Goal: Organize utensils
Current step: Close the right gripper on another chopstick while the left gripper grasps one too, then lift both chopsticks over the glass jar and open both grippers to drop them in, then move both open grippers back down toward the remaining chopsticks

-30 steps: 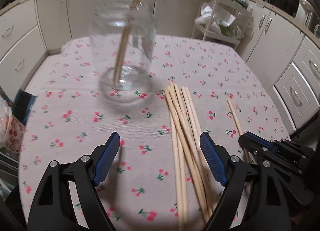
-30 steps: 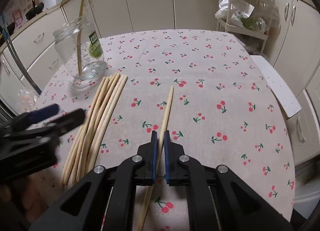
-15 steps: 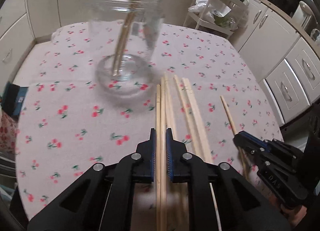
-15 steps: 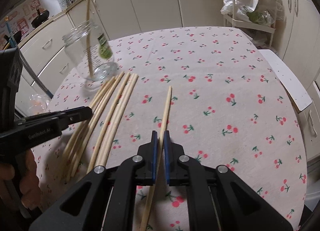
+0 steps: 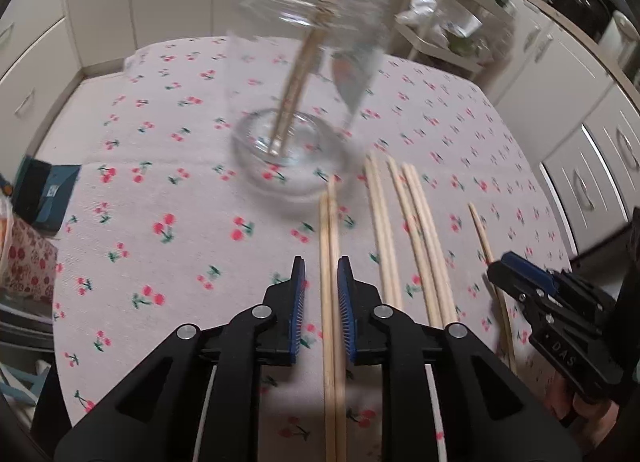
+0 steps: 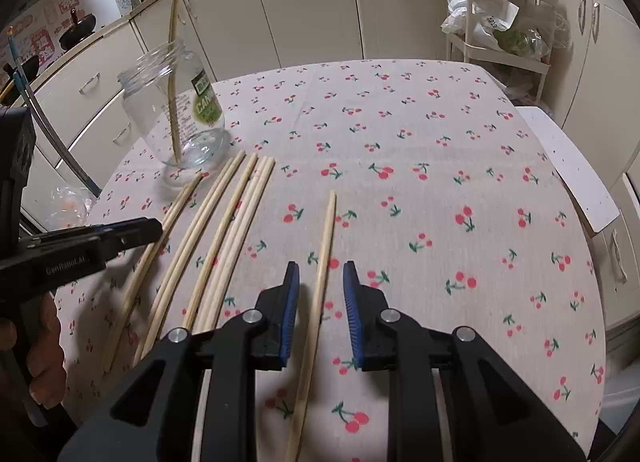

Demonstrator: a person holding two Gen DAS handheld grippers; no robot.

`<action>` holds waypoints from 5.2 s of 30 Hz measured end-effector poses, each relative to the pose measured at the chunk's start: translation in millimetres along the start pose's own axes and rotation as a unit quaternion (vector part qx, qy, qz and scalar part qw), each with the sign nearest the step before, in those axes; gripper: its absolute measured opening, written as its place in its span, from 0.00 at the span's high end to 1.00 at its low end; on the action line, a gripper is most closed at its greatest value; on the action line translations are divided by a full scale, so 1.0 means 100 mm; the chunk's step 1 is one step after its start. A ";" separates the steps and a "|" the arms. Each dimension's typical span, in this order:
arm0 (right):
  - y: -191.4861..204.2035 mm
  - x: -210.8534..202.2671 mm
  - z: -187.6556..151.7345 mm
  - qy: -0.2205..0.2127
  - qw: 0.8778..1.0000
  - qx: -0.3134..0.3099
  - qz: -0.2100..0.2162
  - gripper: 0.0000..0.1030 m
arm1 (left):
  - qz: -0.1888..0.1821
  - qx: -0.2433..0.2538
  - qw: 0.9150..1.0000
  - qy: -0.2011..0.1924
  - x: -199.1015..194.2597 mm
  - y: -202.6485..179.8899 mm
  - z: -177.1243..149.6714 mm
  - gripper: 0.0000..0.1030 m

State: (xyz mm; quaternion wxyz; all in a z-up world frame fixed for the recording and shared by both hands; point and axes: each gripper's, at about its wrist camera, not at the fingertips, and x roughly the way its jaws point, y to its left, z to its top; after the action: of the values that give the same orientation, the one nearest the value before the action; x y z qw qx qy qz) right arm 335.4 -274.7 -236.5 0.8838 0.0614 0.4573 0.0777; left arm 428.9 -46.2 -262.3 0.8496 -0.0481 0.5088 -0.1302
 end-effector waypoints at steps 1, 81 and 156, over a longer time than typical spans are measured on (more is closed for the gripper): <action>0.00 0.01 0.01 -0.001 1.000 -0.001 -0.002 0.78 | 0.003 -0.002 1.000 0.000 0.01 0.02 0.02 0.84; 0.66 -0.40 1.96 -0.432 0.871 0.167 0.162 0.94 | -0.024 -0.113 0.893 -0.436 -1.06 0.39 1.69 0.96; 0.12 -0.15 -0.01 -0.059 0.997 0.041 0.005 0.66 | 0.068 0.069 0.995 -0.037 0.14 -0.31 0.05 0.64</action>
State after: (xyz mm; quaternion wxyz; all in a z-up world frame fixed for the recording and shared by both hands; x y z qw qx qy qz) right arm 325.1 -265.9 -222.9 0.9056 0.1046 0.4066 0.0597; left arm 434.3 -80.5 -265.2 0.8760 0.0404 0.4691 -0.1045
